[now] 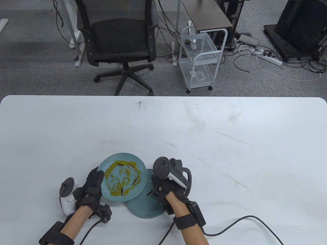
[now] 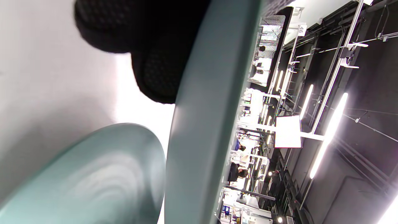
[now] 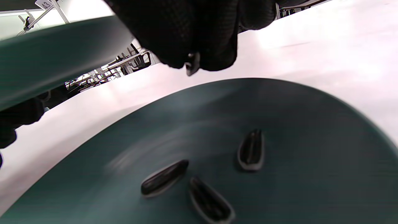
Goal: Pick sunflower seeds with hand pinch into plate
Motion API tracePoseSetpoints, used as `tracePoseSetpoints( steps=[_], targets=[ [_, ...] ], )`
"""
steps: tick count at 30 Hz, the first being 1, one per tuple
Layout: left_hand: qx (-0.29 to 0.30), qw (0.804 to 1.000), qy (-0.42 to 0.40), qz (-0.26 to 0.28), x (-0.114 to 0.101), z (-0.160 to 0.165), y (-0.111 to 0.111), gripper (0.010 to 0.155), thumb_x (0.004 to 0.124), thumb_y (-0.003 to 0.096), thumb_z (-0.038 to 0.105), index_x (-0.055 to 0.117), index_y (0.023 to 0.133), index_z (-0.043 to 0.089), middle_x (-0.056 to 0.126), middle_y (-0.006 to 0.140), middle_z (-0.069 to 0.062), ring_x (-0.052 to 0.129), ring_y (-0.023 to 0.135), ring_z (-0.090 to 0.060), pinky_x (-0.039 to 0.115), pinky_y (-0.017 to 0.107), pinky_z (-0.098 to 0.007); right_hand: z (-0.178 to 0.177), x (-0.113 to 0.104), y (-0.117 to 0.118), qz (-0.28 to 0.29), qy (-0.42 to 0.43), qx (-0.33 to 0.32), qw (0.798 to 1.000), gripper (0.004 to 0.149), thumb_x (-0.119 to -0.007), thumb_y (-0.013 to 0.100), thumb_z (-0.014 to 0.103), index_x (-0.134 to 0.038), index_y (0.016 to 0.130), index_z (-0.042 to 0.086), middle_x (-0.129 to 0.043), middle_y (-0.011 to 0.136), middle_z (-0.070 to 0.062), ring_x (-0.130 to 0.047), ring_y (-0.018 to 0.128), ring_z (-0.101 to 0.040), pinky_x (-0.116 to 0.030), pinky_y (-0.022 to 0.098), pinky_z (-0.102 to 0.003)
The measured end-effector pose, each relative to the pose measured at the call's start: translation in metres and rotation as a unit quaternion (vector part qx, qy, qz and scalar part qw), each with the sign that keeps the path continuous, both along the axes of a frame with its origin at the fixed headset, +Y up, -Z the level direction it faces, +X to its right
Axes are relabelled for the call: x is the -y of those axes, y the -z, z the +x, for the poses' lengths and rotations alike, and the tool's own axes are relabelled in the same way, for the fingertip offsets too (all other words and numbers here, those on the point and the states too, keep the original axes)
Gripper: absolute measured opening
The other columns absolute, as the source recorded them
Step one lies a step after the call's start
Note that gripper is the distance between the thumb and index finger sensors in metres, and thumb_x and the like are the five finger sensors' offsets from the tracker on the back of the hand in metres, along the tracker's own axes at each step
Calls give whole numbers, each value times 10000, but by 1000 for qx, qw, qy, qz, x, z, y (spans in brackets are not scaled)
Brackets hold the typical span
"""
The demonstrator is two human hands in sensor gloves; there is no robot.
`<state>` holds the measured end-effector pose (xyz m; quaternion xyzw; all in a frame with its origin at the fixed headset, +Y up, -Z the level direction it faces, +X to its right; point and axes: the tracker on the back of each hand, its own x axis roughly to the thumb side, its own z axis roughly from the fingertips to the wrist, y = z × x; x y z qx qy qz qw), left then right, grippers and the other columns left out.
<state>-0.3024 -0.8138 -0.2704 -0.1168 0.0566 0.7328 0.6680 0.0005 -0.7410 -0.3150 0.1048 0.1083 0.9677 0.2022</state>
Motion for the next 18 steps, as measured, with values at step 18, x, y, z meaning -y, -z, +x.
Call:
tracePoseSetpoints(
  steps=[18],
  targets=[
    [0,1000,0,0,1,0,0,504,557,624,441,378,1049,237,797,844,-94,981,492,-234,809,372,-367,-1,0,0,0,-9,6,1000,351,-880,519,217,-893,737,-58,-505,1066,-385,-389,933,-687,-322,625,-793]
  ],
)
